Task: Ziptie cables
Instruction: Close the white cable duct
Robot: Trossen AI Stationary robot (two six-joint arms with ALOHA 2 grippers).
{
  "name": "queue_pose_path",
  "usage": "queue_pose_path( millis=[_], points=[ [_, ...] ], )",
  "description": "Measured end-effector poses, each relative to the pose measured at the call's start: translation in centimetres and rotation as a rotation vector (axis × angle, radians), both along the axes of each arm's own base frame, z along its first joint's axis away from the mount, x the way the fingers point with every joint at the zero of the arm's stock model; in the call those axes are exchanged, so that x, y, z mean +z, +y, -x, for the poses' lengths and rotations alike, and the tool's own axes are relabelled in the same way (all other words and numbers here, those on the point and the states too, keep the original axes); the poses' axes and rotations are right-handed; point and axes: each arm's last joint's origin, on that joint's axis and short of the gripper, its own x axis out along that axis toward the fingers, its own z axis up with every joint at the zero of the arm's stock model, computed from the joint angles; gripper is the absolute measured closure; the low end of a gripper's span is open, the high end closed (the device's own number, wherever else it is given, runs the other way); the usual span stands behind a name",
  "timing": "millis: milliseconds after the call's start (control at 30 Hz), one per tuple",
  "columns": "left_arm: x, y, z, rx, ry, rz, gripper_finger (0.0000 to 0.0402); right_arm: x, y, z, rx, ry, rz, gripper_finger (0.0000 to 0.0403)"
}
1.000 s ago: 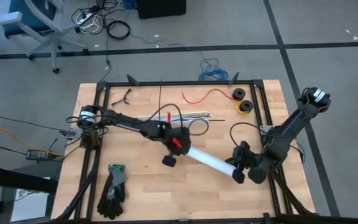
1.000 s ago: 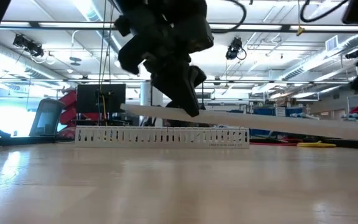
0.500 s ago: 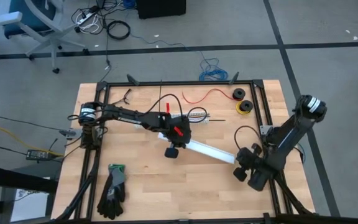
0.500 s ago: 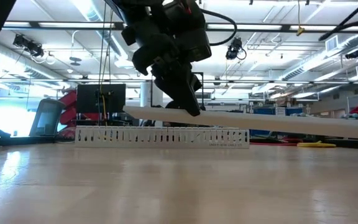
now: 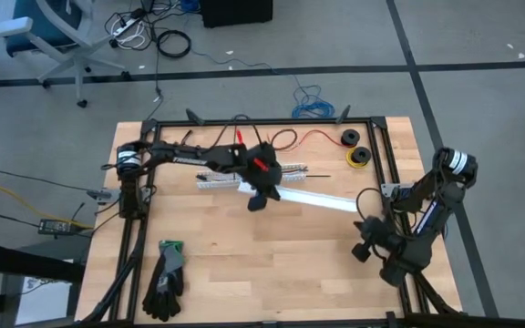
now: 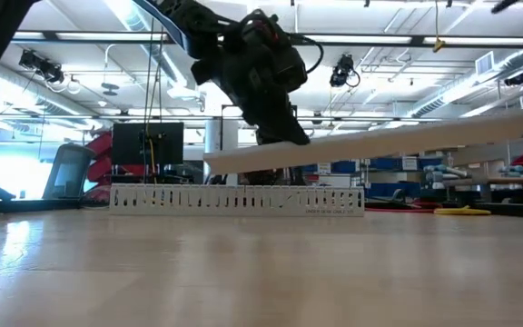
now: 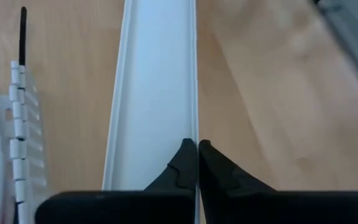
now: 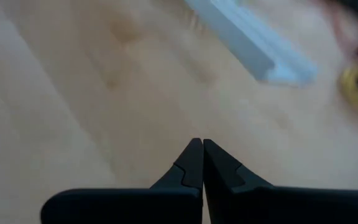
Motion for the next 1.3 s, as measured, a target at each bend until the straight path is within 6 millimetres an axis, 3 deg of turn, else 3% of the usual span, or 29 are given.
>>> queue_pose_path(
  millis=[200, 367, 733, 867, 1033, 1300],
  points=[
    [-0.1, 2.9, 1.2, 0.074, 0.064, 0.138, 0.0393, 0.7, -1.3, -0.2, 0.055, 0.075, 0.189, 0.0399],
    [-0.4, 3.8, 2.2, 0.053, 0.133, 0.245, 0.0392, 1.2, -1.8, -0.1, 0.067, 0.090, 0.271, 0.0377],
    [-0.1, 4.9, 3.0, -0.070, 0.089, 0.421, 0.0392, 1.2, -1.8, -1.3, 0.170, -0.004, 0.357, 0.0267],
    [-0.1, 5.2, 3.2, -0.061, 0.087, 0.423, 0.0392, 1.4, -2.1, -1.8, 0.174, -0.053, 0.400, 0.0246],
    [-0.1, 5.2, 3.1, -0.092, 0.070, 0.442, 0.0392, 1.4, -2.9, -2.8, 0.109, -0.035, 0.407, 0.0262],
    [0.0, 5.1, 3.1, -0.111, 0.061, 0.449, 0.0392, 1.3, -3.2, -3.4, 0.101, -0.057, 0.422, 0.0342]
  ],
)
